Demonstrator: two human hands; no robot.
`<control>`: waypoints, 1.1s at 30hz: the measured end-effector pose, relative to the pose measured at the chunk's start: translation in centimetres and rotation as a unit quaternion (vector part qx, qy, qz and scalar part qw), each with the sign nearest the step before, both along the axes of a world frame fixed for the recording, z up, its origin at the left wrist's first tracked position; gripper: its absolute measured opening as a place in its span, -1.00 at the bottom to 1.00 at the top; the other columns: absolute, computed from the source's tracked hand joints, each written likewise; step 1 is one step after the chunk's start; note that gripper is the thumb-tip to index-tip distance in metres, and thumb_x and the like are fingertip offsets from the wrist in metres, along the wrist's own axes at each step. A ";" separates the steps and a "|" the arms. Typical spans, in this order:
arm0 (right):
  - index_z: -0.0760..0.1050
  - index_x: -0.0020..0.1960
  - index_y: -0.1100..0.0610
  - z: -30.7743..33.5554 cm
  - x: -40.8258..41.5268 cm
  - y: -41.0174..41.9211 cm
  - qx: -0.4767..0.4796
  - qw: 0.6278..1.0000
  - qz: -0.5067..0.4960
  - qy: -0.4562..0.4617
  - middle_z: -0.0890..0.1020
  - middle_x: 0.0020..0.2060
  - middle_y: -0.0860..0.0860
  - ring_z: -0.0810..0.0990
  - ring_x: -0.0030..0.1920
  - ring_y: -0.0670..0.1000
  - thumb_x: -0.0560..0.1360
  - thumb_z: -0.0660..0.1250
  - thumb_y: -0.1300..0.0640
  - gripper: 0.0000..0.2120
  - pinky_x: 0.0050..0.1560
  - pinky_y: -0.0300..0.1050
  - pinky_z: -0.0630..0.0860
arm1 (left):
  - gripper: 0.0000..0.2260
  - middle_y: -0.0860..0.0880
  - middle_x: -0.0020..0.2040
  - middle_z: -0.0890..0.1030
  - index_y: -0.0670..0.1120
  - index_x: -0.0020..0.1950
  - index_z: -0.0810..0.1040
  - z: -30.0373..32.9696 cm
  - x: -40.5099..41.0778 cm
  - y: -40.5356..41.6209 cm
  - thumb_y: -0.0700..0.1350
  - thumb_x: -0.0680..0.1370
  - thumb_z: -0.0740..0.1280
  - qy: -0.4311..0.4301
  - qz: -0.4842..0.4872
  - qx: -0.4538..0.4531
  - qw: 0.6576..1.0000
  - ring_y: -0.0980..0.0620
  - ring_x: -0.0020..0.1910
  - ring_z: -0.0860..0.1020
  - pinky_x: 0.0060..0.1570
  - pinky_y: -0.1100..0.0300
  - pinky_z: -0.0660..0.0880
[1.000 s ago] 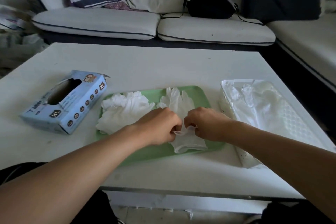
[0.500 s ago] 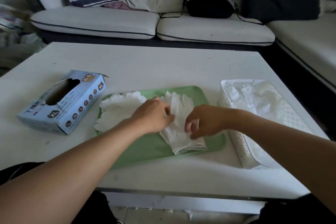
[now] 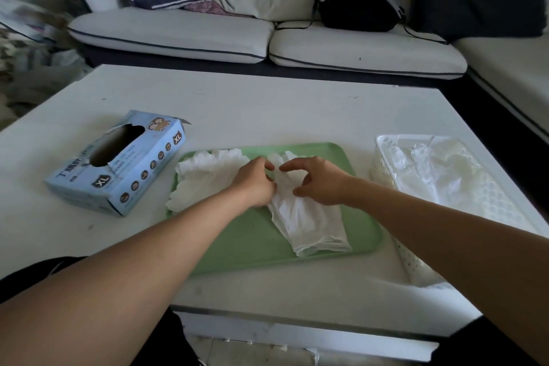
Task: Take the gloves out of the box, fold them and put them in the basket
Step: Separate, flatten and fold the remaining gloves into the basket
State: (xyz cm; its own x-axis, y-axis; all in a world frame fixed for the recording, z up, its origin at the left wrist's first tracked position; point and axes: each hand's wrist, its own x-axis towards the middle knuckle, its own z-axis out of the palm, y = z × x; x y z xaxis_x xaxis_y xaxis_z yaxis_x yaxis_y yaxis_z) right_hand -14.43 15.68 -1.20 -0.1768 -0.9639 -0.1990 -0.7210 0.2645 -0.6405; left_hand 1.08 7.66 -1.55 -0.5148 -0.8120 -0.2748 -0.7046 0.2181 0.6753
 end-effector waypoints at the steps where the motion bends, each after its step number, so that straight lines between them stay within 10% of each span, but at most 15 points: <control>1: 0.47 0.41 -0.11 0.0 0.0 0.0 0.005 1.000 0.019 0.024 0.52 -0.01 -0.26 0.56 -0.03 -0.08 0.50 0.42 0.23 -0.47 -0.20 -0.41 0.38 | -0.74 0.02 0.06 0.53 -0.02 0.25 0.49 0.3 0.1 -0.1 -0.17 0.57 0.33 -0.023 -0.004 -0.004 1.000 -0.05 0.09 0.55 0.04 0.13 0.50; 4: 0.50 0.37 -0.09 -0.4 -0.5 -0.1 -0.005 0.999 -0.001 0.038 0.58 0.07 -0.17 0.52 -0.06 -0.09 0.55 0.34 0.22 -0.57 -0.18 -0.34 0.39 | -0.86 0.01 -0.01 0.47 0.04 -0.05 0.42 1.0 0.6 -0.3 -0.20 0.55 0.30 -0.083 -0.031 -0.024 0.996 -0.04 0.00 0.46 0.08 0.08 0.49; 8: 0.57 0.18 0.13 -1.0 -1.8 -0.5 -0.034 0.987 -0.126 0.098 0.63 0.01 0.04 0.59 -0.08 0.02 0.49 0.48 0.05 -0.69 -0.14 -0.20 0.49 | -0.61 -0.05 0.21 0.52 -0.09 0.33 0.45 0.9 0.8 -0.3 -0.07 0.54 0.41 -0.064 -0.051 -0.051 0.995 -0.04 0.13 0.50 0.04 0.15 0.43; 14: 0.58 0.07 0.28 -2.4 -3.5 -0.9 0.013 0.962 -0.246 0.114 0.63 0.00 0.16 0.60 0.04 0.18 0.45 0.47 -0.11 -0.54 0.06 -0.06 0.55 | -0.40 -0.06 0.37 0.48 -0.02 0.39 0.39 -0.2 -0.2 0.9 0.30 0.50 0.38 -0.164 -0.154 -0.198 0.954 -0.15 0.36 0.38 0.25 -0.04 0.43; 21: 0.64 -0.10 0.17 -1.6 -3.9 -0.7 -0.022 0.959 -0.267 0.095 0.69 -0.10 0.12 0.65 -0.04 0.14 0.43 0.46 0.14 -0.90 0.05 0.00 0.62 | -0.34 0.01 0.53 0.33 -0.01 0.56 0.26 -0.7 -0.2 1.0 0.21 0.55 0.38 -0.180 -0.229 -0.204 0.935 -0.14 0.48 0.24 0.37 -0.06 0.32; 33: 0.53 -0.03 0.15 -1.7 -3.7 0.1 -0.028 0.948 -0.235 0.212 0.61 -0.11 0.07 0.60 -0.08 0.22 0.42 0.35 0.16 -0.86 -0.12 -0.05 0.54 | -0.30 0.00 0.62 0.16 -0.10 0.62 0.13 -1.2 0.1 1.0 0.26 0.62 0.23 -0.225 -0.293 -0.222 0.902 -0.11 0.52 0.19 0.44 -0.10 0.28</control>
